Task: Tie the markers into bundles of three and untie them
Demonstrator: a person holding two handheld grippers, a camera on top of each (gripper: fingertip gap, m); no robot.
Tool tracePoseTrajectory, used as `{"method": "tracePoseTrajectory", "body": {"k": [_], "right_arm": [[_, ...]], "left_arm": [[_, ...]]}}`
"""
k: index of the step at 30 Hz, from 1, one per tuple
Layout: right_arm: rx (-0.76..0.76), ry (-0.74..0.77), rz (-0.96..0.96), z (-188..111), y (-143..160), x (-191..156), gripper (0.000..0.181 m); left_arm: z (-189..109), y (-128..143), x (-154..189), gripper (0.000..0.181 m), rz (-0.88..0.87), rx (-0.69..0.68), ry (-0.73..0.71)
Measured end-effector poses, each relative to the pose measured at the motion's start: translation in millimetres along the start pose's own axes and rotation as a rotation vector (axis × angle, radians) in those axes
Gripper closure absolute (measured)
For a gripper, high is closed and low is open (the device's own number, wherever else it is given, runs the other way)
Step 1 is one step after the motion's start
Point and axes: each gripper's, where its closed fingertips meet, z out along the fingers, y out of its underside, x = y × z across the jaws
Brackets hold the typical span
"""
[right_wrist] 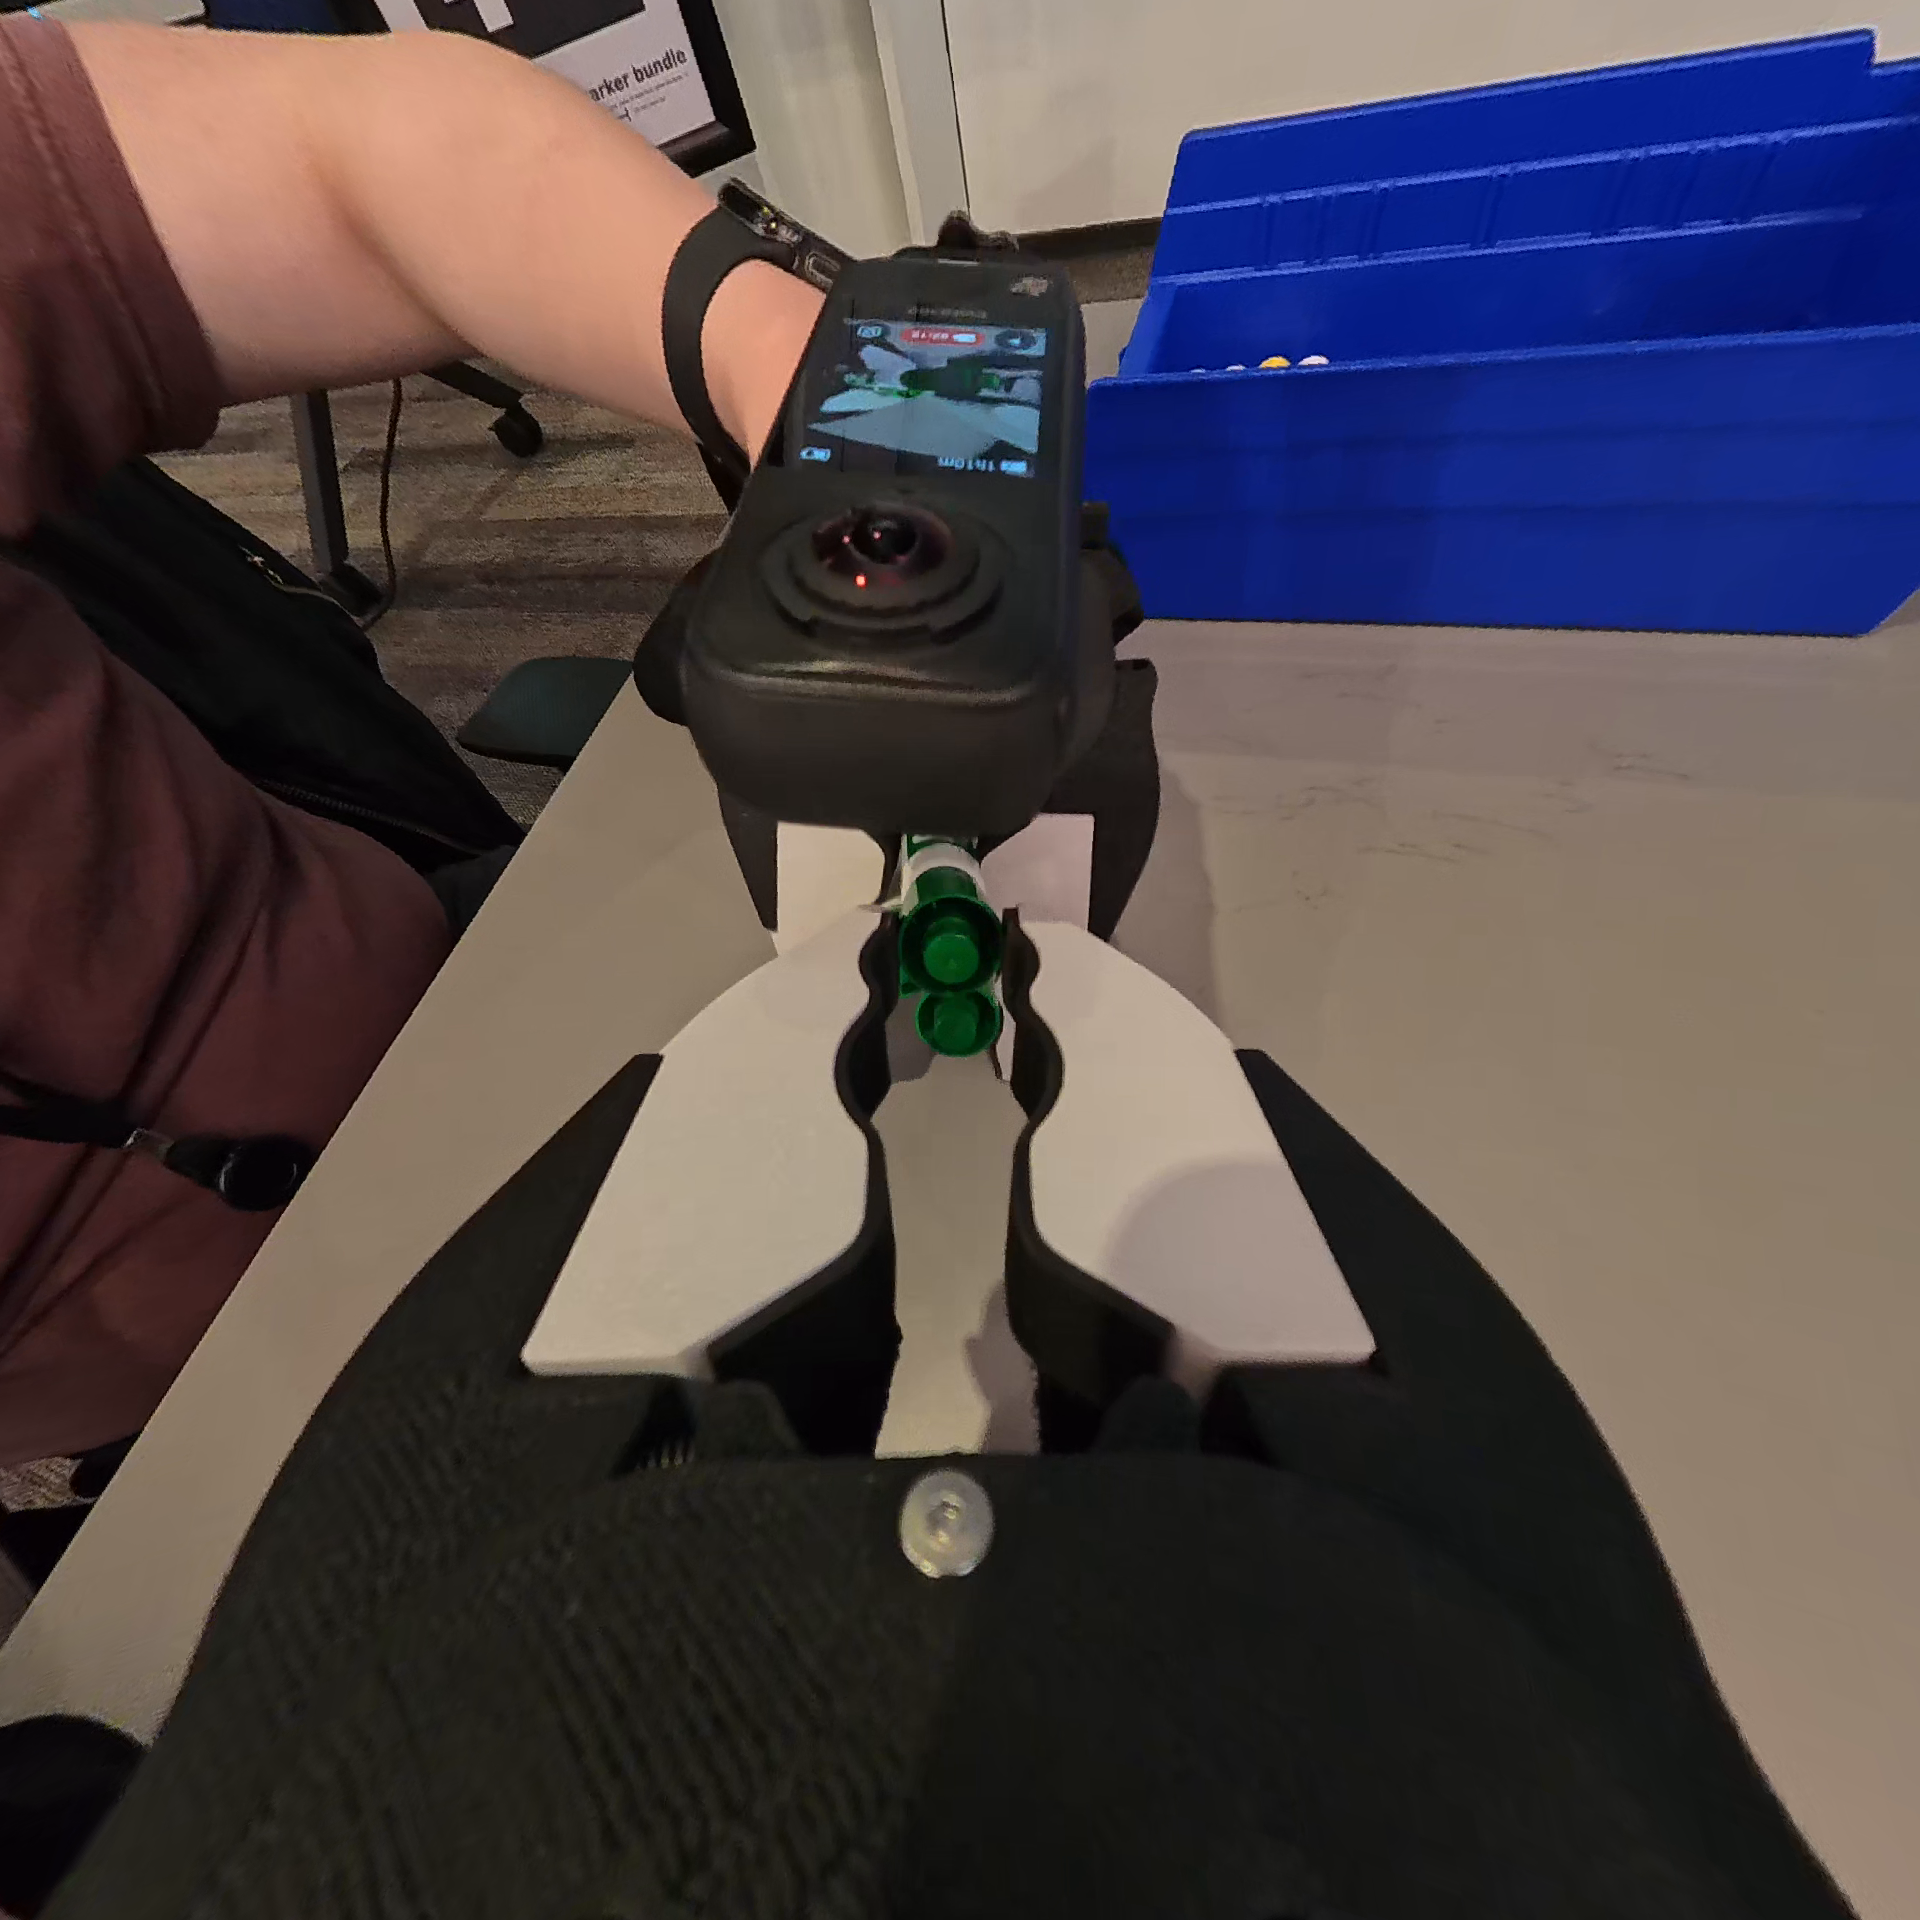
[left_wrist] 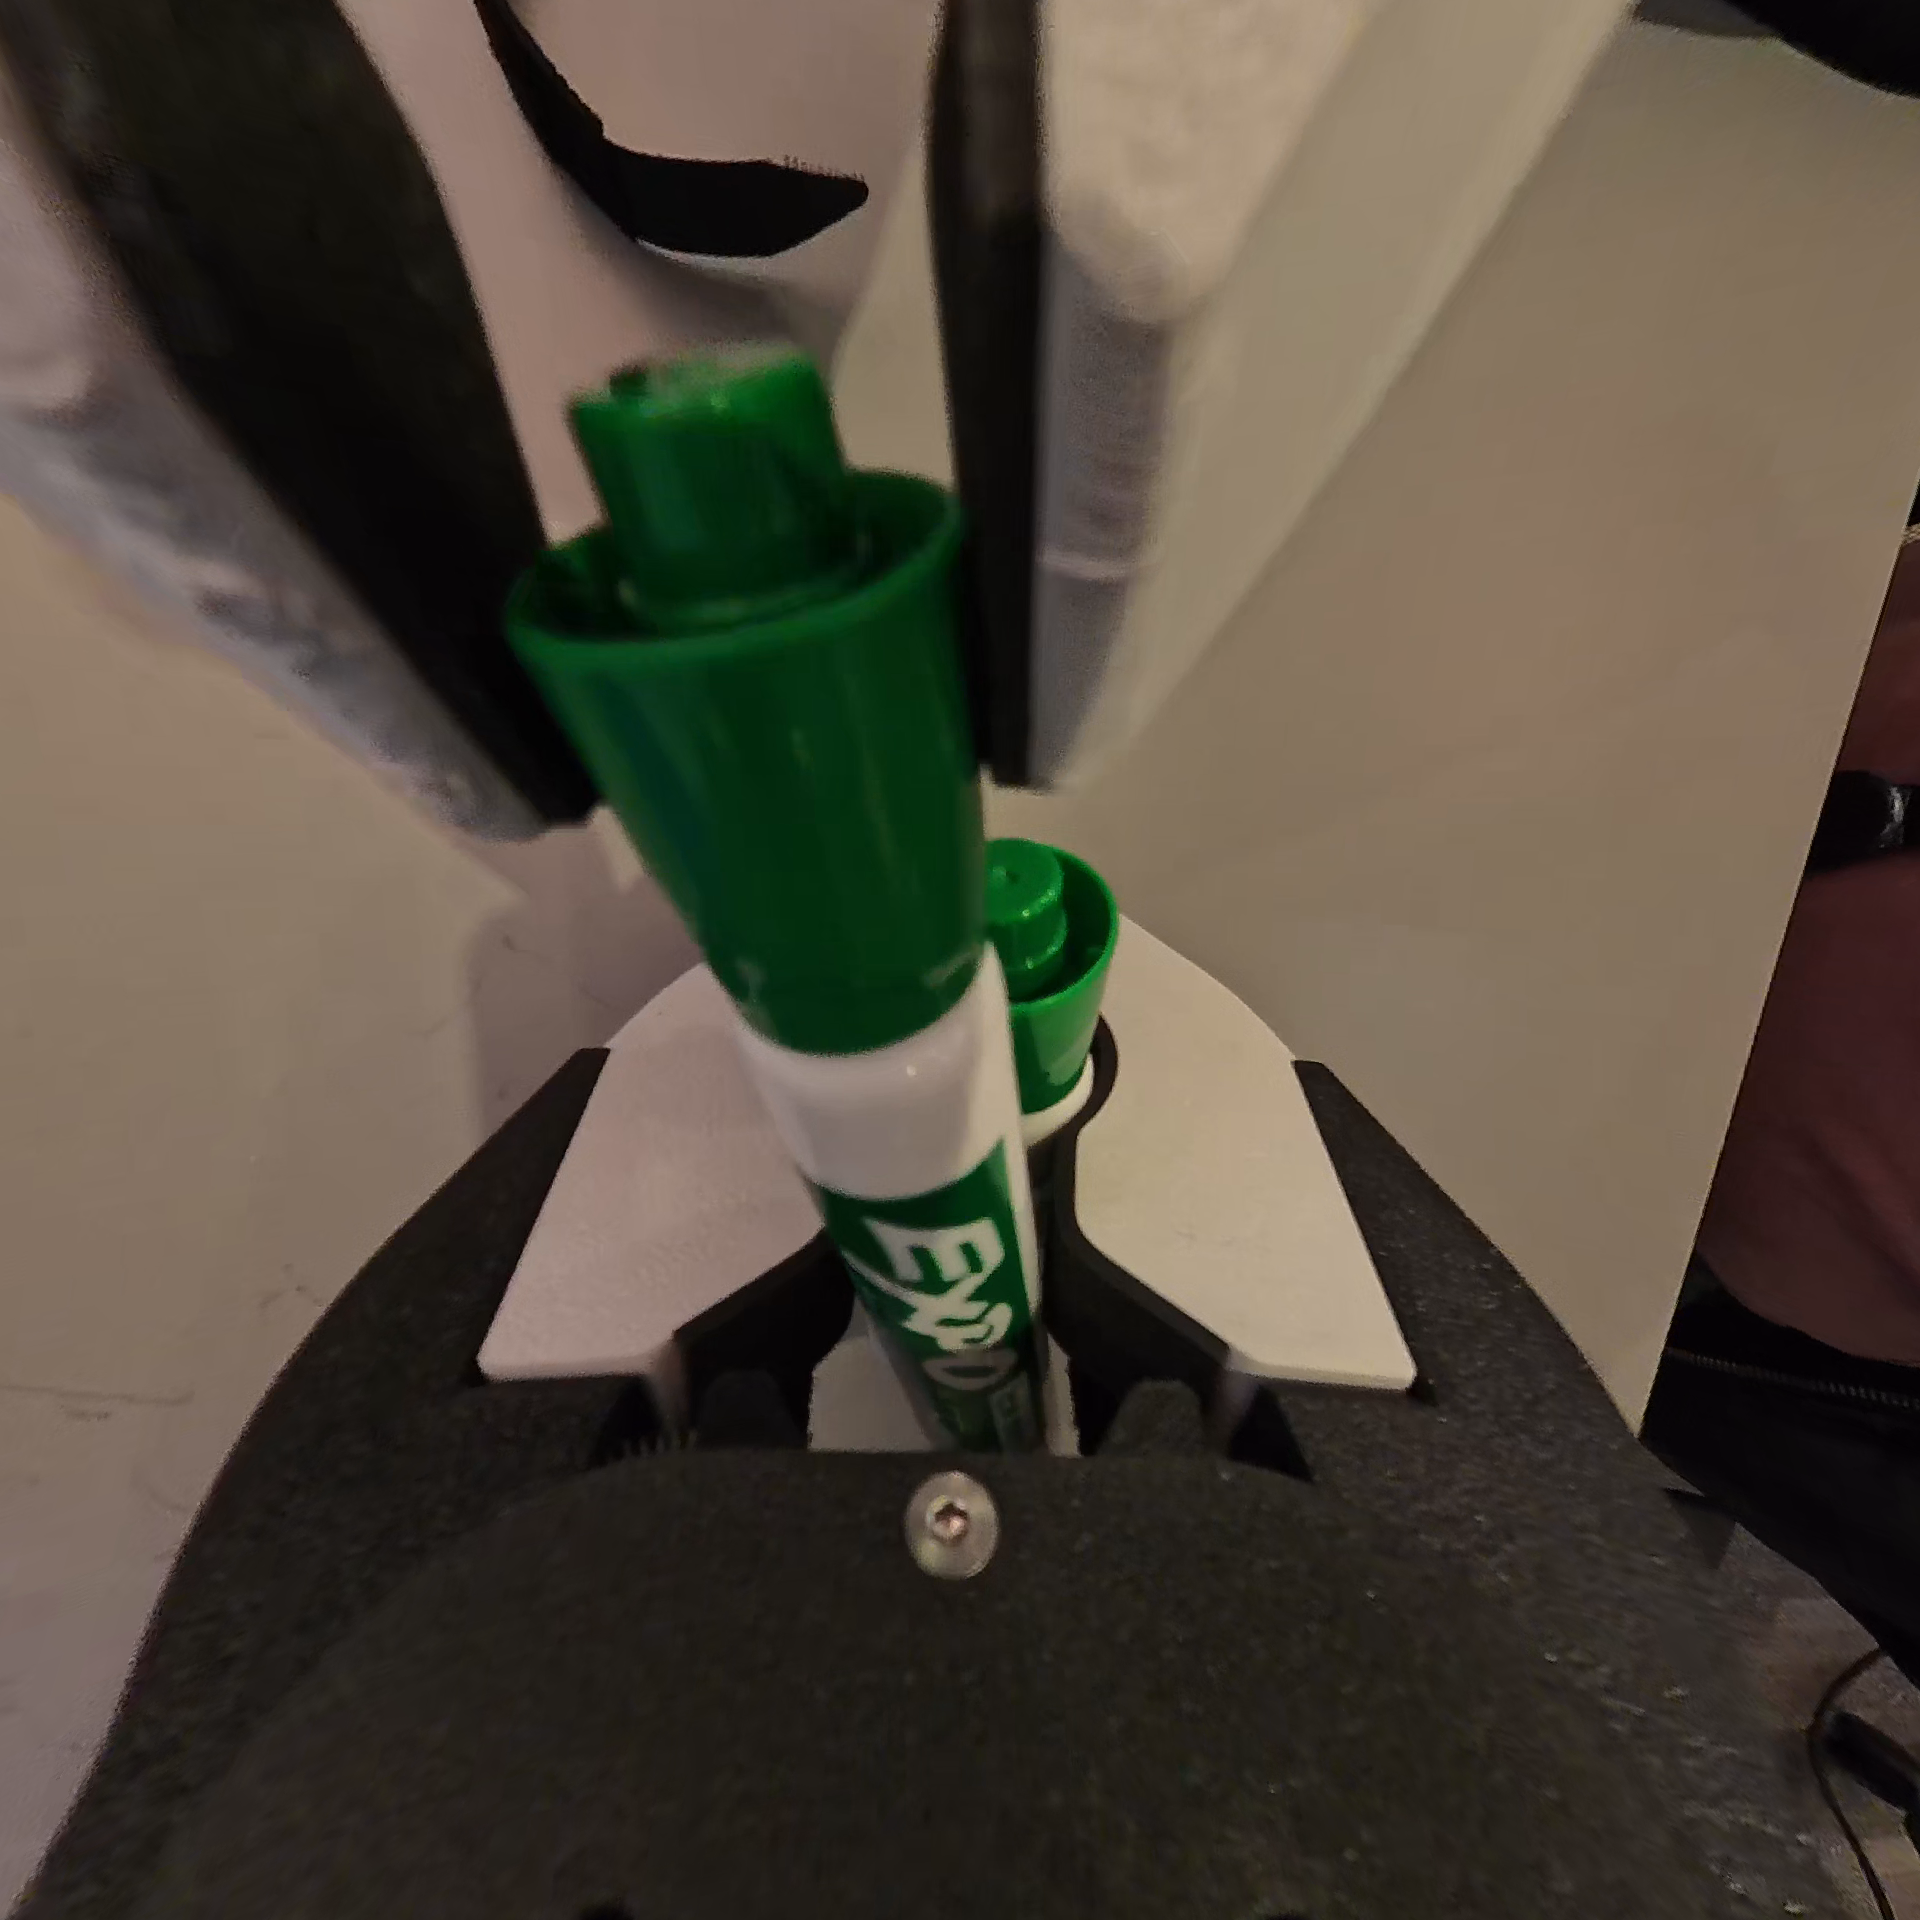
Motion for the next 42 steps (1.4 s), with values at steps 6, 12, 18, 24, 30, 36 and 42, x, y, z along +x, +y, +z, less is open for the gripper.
{"method": "tracePoseTrajectory", "body": {"k": [6, 12, 18, 24, 30, 36, 42], "right_arm": [[-0.03, -0.004, -0.035, 6.5, 4.4, -1.8, 0.161], [-0.023, -0.012, -0.043, 6.4, 6.2, -2.6, 0.161], [-0.04, -0.009, -0.058, 8.4, 9.9, -1.7, 0.161], [0.009, -0.008, -0.083, 6.5, 5.0, -0.8, 0.159], [0.11, 0.032, -0.086, -9.1, -8.4, 3.4, 0.15], [0.127, 0.045, -0.065, -14.2, -3.4, 8.3, 0.151], [0.14, 0.065, -0.025, -19.2, 4.5, 17.8, 0.151]], "left_arm": [[0.3, -6.7, 1.8, 0.14, -0.001, 0.009, 0.014], [-1.0, -8.7, 4.9, 0.141, -0.004, 0.003, 0.045], [-0.7, -3.4, 1.9, 0.141, 0.004, -0.044, 0.021], [-4.7, -1.4, -1.8, 0.141, -0.001, -0.073, 0.005], [-12.8, -7.9, -4.9, 0.141, -0.03, -0.032, 0.0], [-10.4, 6.0, -11.4, 0.14, -0.115, -0.111, -0.001], [-13.6, 16.6, -16.2, 0.141, -0.156, -0.188, -0.015]]}}
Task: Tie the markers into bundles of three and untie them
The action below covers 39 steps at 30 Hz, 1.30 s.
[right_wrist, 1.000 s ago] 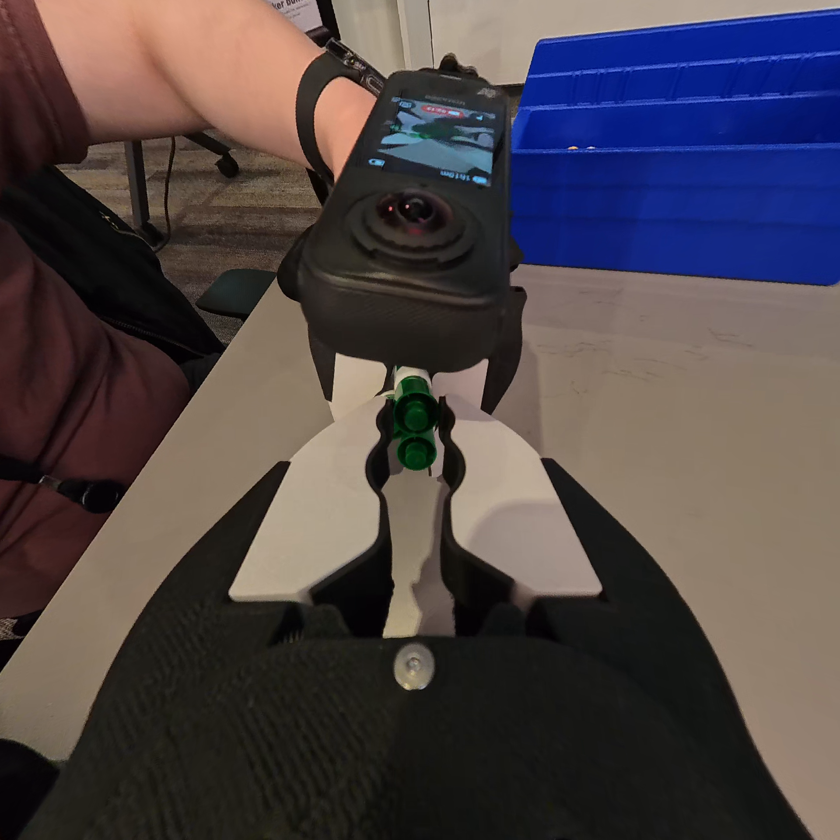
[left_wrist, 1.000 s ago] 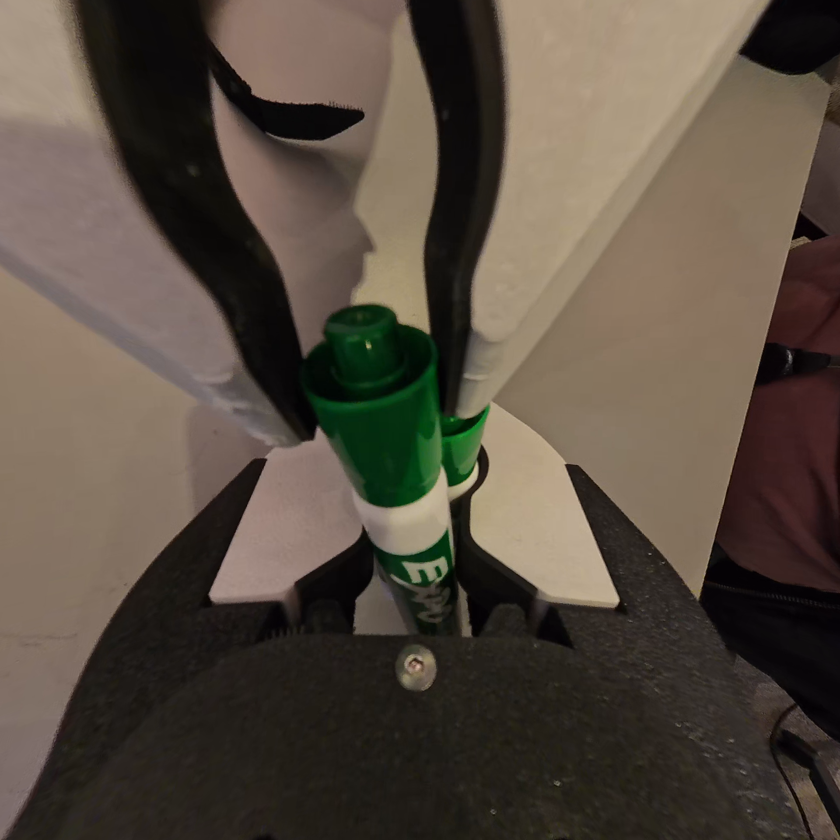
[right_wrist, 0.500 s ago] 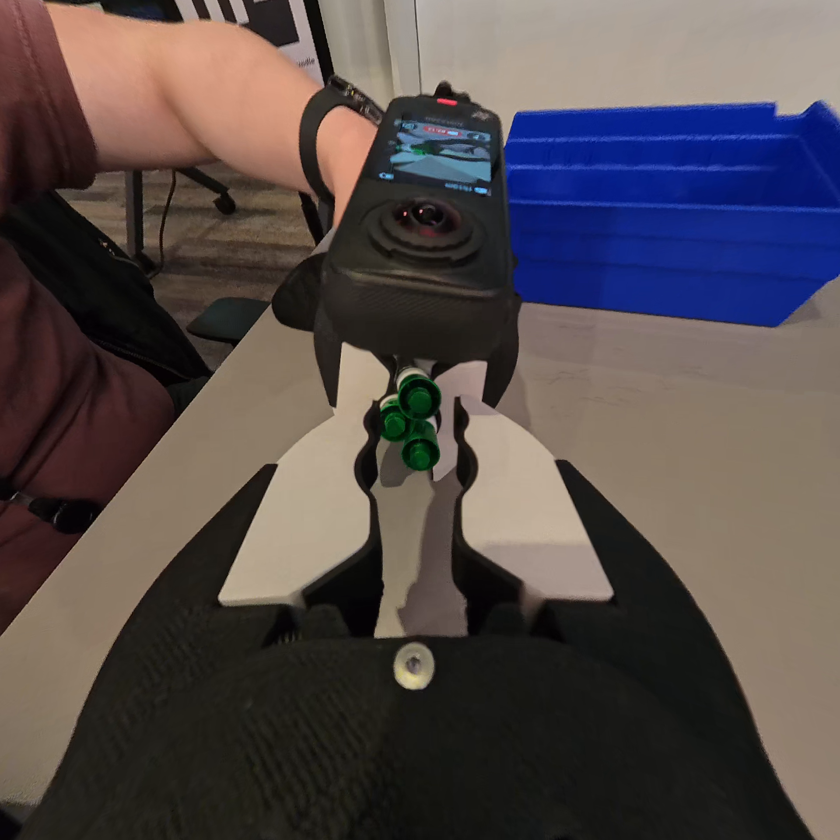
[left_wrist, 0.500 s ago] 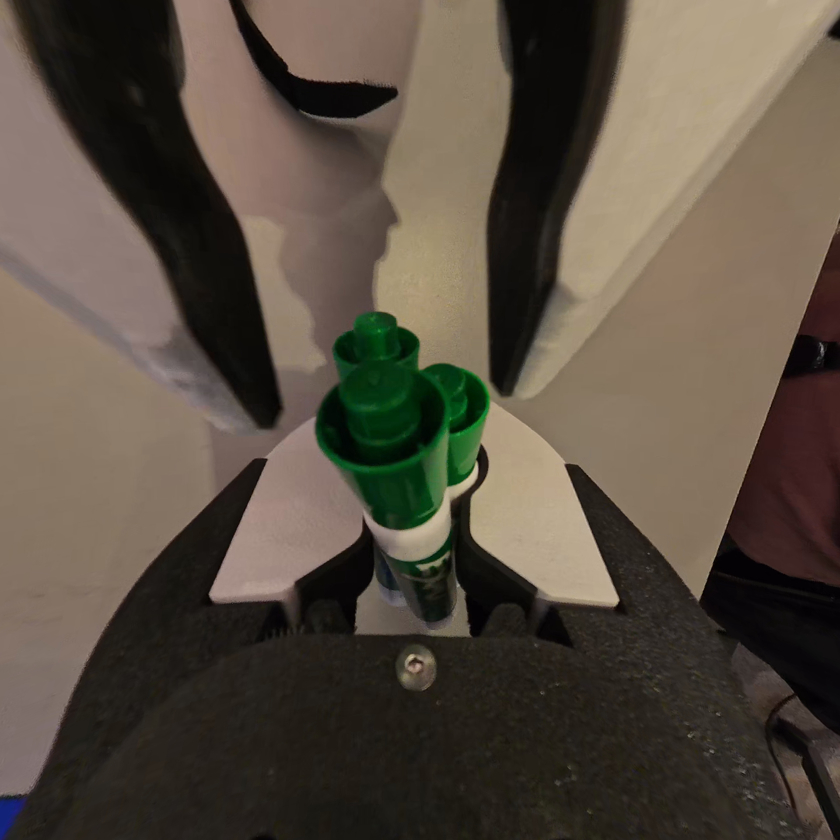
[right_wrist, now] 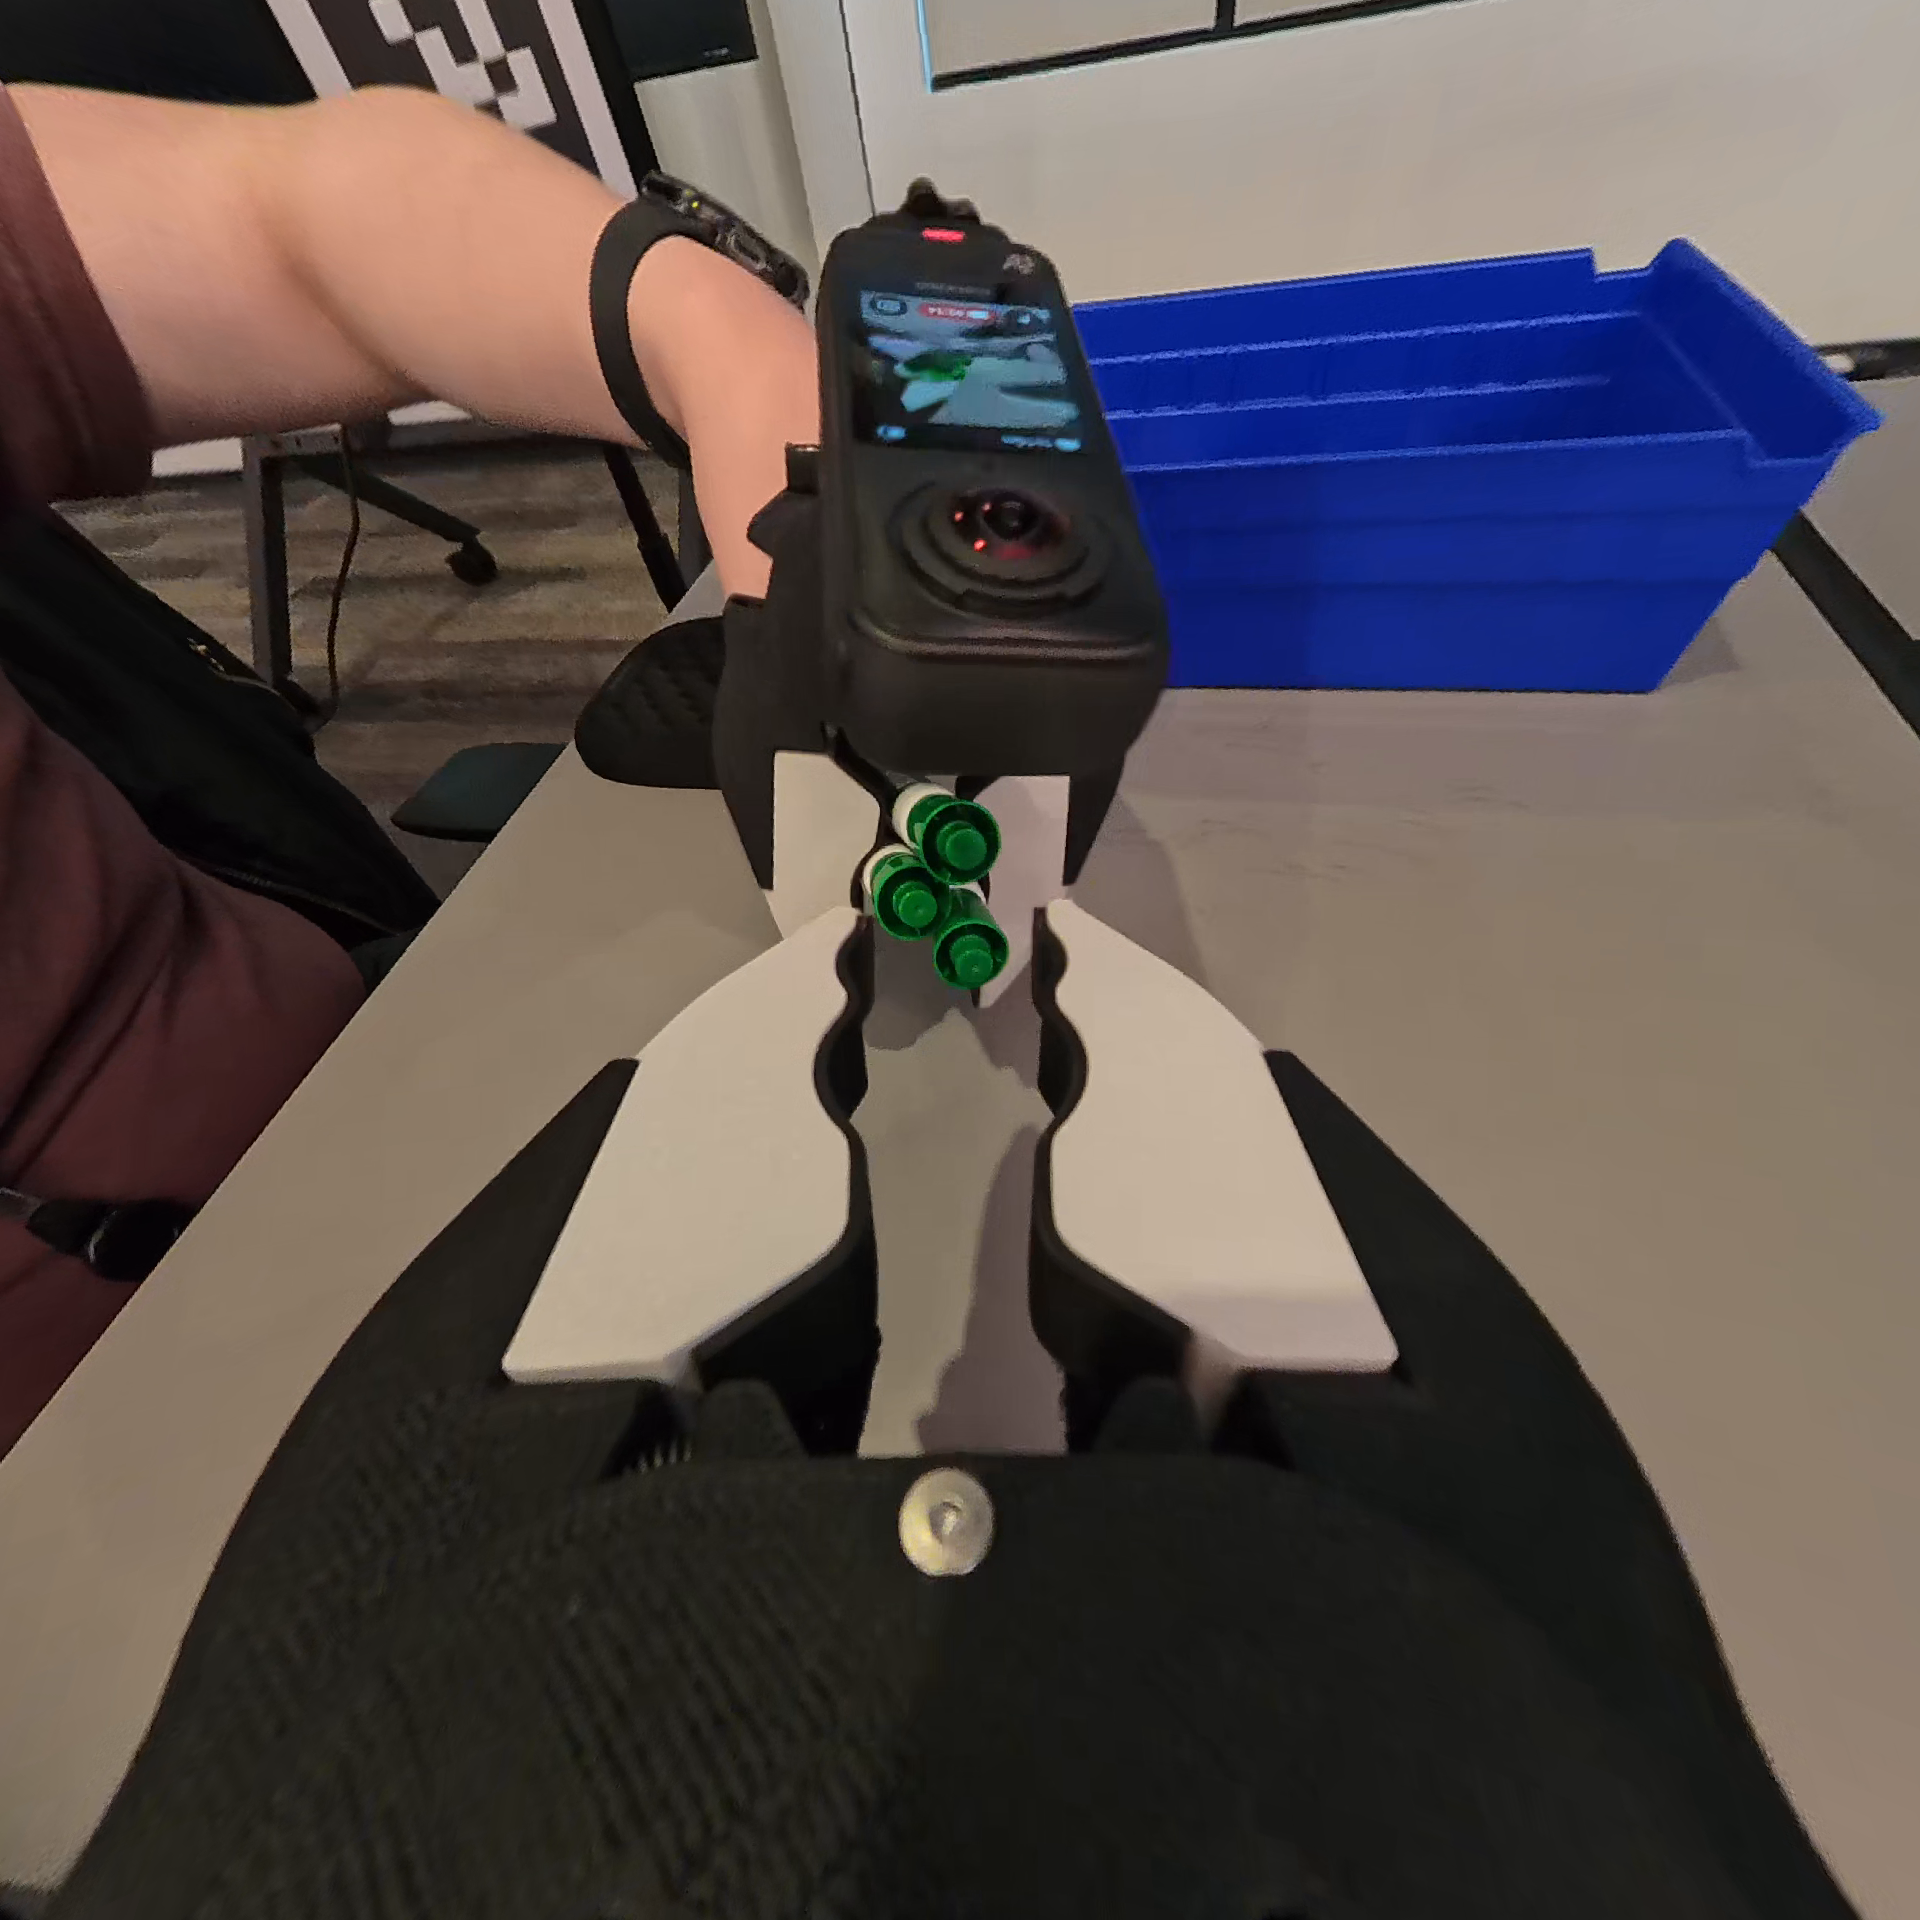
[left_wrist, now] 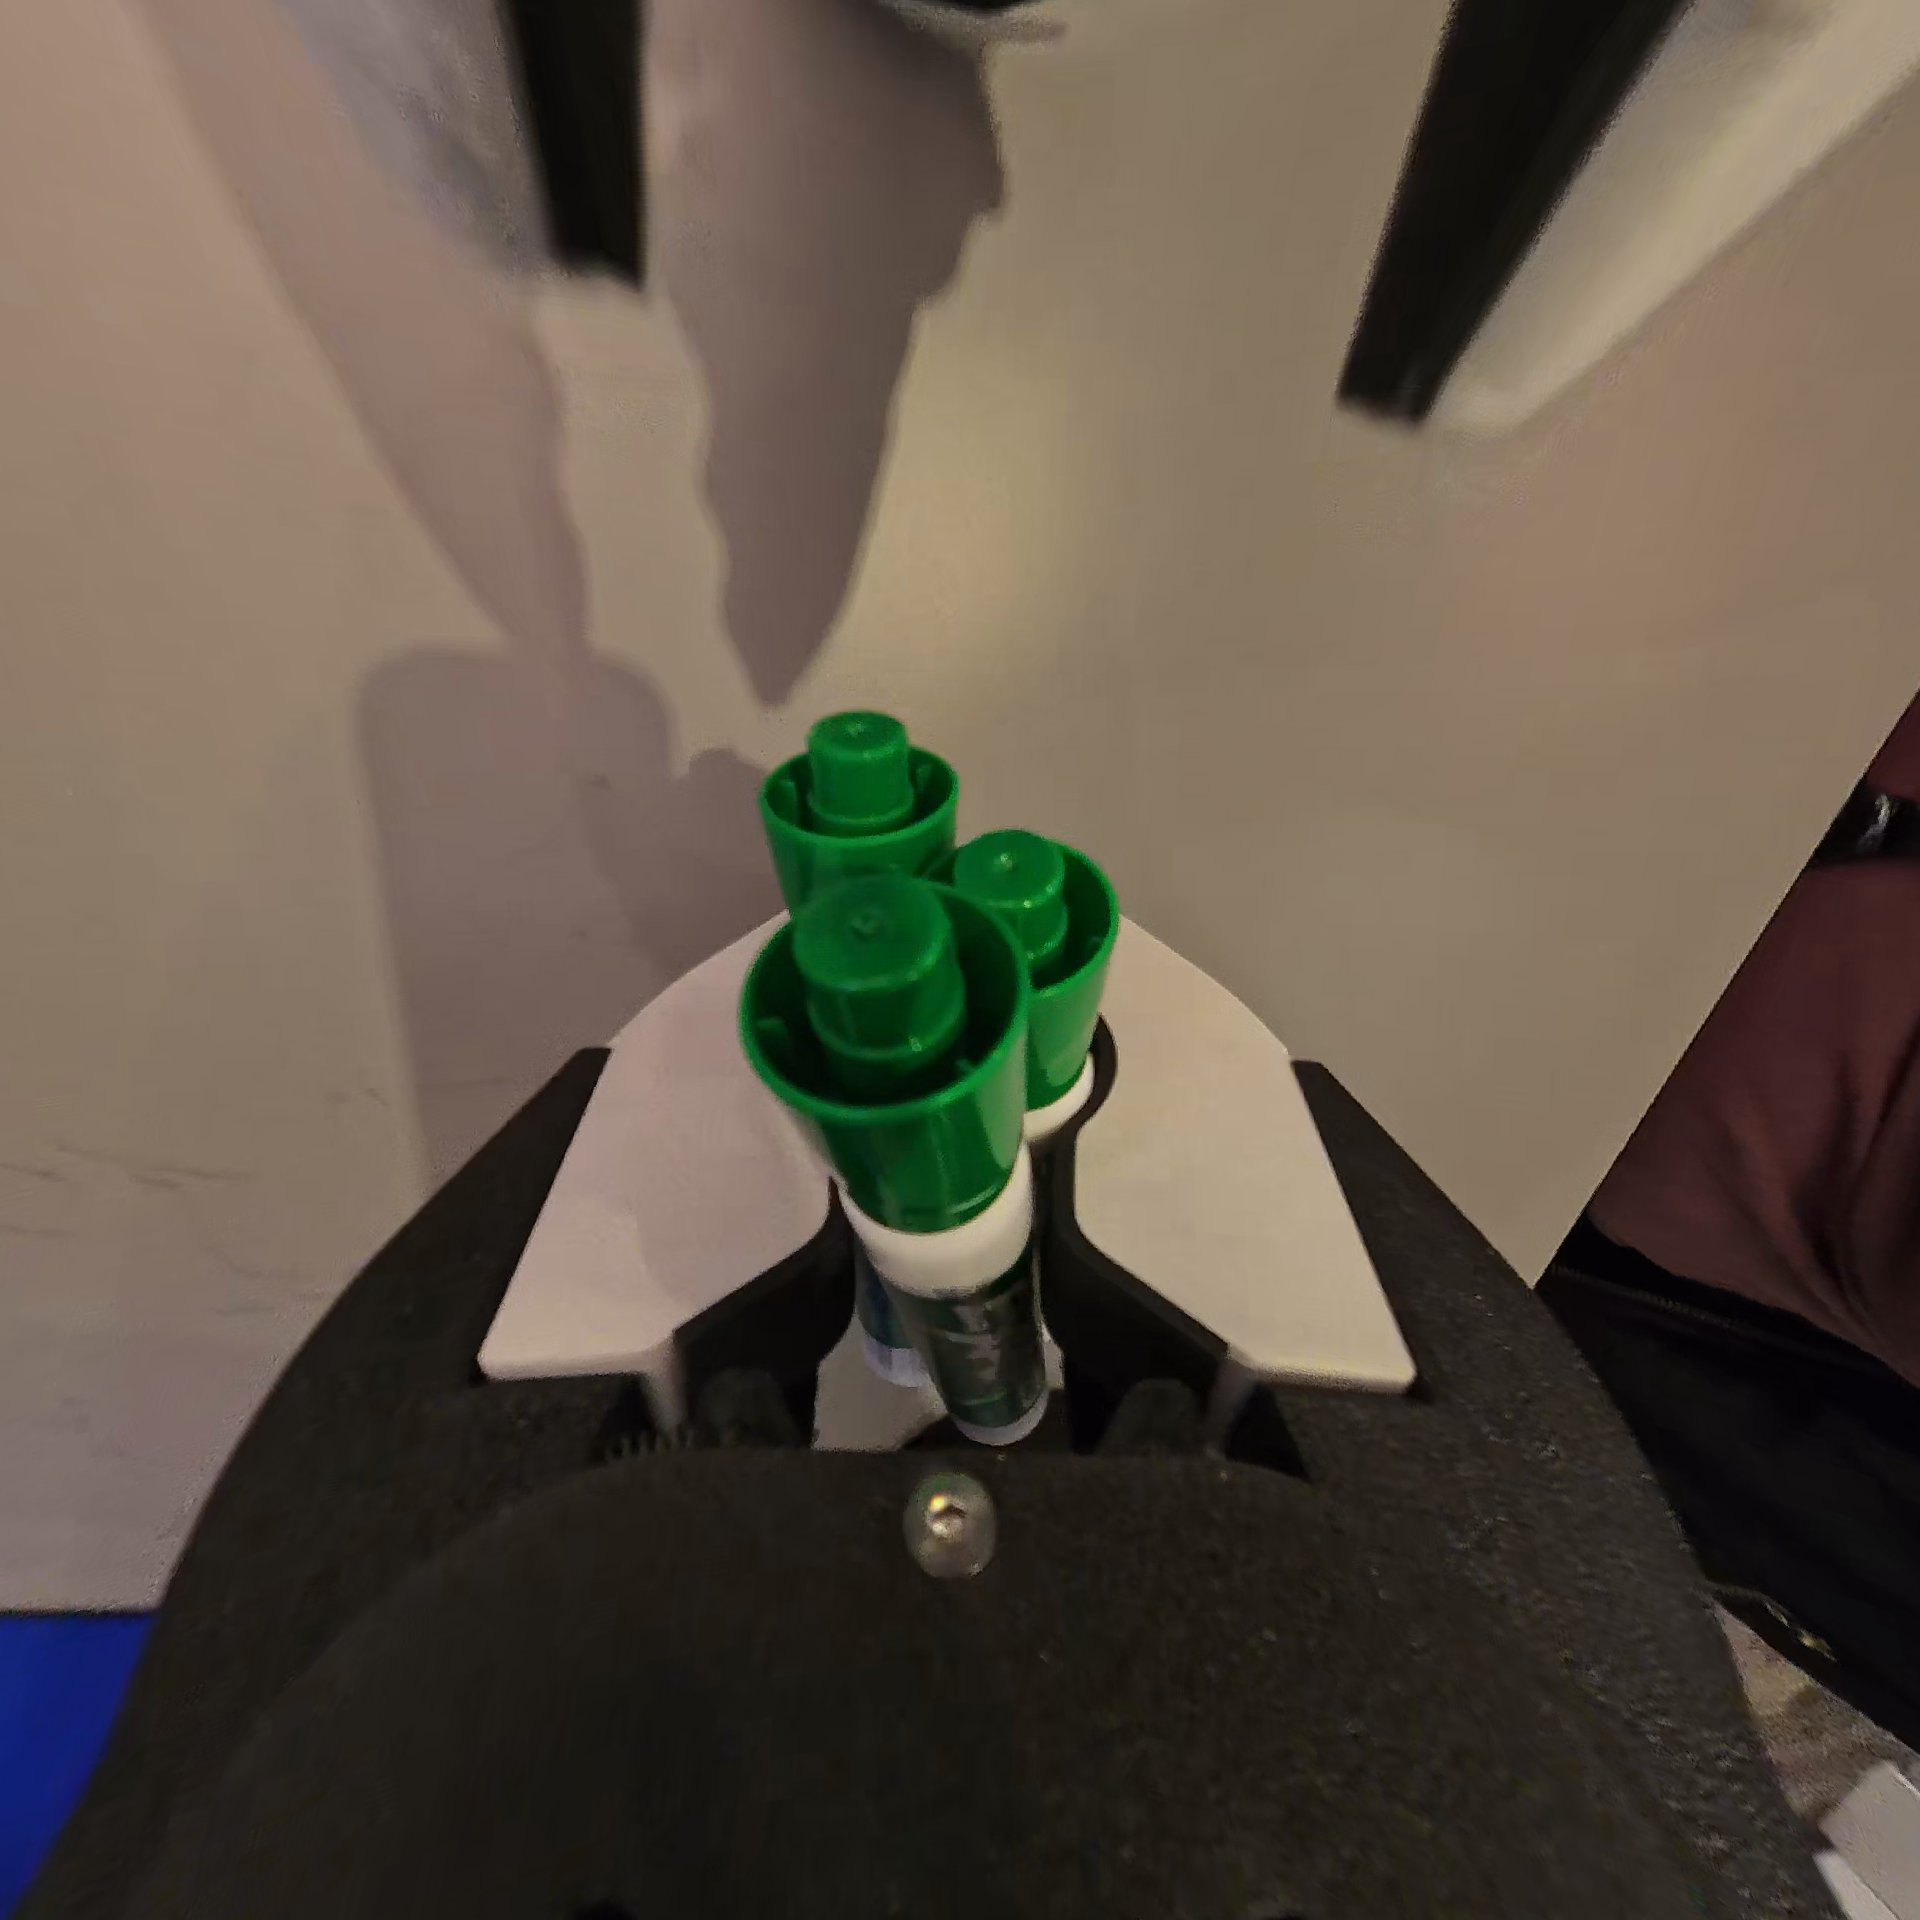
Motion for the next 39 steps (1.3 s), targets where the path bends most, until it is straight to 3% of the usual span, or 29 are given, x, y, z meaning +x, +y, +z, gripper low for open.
{"method": "tracePoseTrajectory", "body": {"k": [10, 16, 21, 27, 39], "right_arm": [[0.016, 0.075, 0.042, -25.3, 9.9, 15.1, 0.149], [-0.192, 0.266, 0.037, -56.9, 35.1, 22.7, 0.146], [-0.384, 0.41, 0.061, -77.7, 73.6, 22.1, 0.132], [-0.34, 0.454, 0.061, -87.2, 90.2, 11.9, 0.133], [-0.557, 0.594, 0.218, -102.1, 141.0, 28.9, 0.137]], "left_arm": [[-7.7, -0.3, -6.1, 0.142, -0.02, -0.027, -0.011], [-19.0, 4.9, -9.1, 0.141, -0.005, -0.071, -0.03], [-33.5, 9.6, -7.6, 0.141, 0.073, -0.123, -0.04], [-45.4, 3.1, 5.2, 0.141, 0.253, -0.119, -0.025], [-48.6, -9.3, -1.4, 0.141, 0.347, -0.145, -0.028]]}}
